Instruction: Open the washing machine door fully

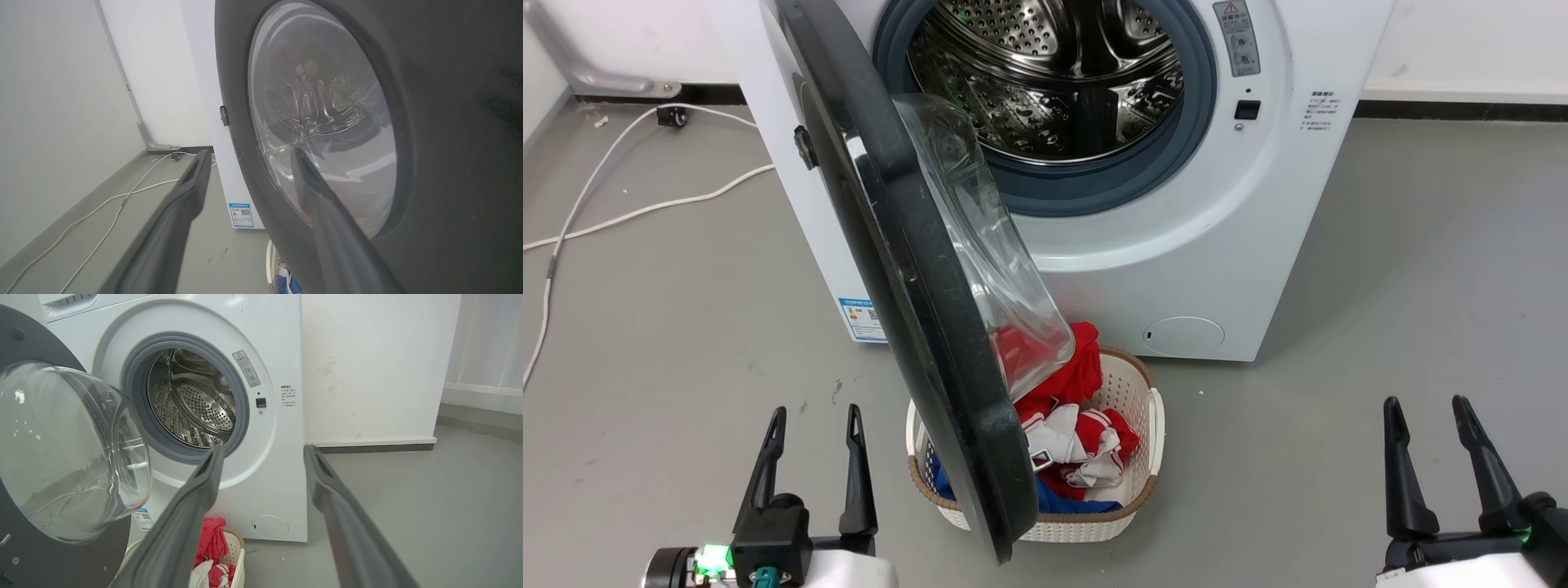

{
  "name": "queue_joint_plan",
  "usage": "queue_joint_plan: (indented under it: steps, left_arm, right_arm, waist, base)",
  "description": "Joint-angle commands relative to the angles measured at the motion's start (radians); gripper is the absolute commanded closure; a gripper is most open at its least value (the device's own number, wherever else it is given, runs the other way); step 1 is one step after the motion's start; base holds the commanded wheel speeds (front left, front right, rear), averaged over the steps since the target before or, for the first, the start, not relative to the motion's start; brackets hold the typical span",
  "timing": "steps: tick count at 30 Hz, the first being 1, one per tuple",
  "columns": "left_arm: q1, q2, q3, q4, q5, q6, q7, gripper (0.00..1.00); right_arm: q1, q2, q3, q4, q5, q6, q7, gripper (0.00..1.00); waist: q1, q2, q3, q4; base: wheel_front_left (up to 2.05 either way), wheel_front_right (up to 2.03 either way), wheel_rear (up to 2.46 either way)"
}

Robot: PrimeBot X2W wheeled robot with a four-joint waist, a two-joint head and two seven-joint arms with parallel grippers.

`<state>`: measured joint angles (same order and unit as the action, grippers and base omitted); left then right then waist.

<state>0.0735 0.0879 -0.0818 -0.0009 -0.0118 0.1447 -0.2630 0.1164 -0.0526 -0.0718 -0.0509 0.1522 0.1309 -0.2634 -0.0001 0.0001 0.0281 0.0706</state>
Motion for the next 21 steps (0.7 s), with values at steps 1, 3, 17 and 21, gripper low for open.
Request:
queue_joint_plan:
  steps: [1, 3, 17, 21]
  left_arm:
    - [0.012, 0.000, 0.001, 0.001, 0.001, -0.001, -0.003, 0.00]
    - [0.017, -0.001, 0.000, 0.003, 0.001, -0.002, -0.003, 0.00]
    - [0.033, -0.006, 0.010, 0.018, -0.009, 0.000, -0.003, 0.00]
    - [0.030, -0.008, 0.023, 0.003, -0.002, 0.017, -0.003, 1.00]
  right_arm:
    - [0.018, 0.004, -0.001, -0.002, 0.013, 0.000, -0.002, 0.00]
    - [0.030, 0.004, 0.001, -0.003, 0.018, 0.000, -0.002, 0.00]
    - [0.054, 0.004, 0.013, 0.012, 0.010, 0.000, -0.002, 0.00]
    - [0.056, 0.004, 0.016, 0.017, 0.008, 0.000, -0.002, 0.00]
  waist:
    - [0.0001, -0.0001, -0.004, -0.001]
    - [0.0001, -0.0001, -0.007, -0.002]
    - [0.0001, -0.0001, -0.018, -0.004]
    - [0.0001, -0.0001, -0.021, -0.003]
  base:
    - [0.00, 0.00, 0.00]
    - [0.00, 0.00, 0.00]
    - [0.00, 0.00, 0.00]
    - [0.00, 0.00, 0.00]
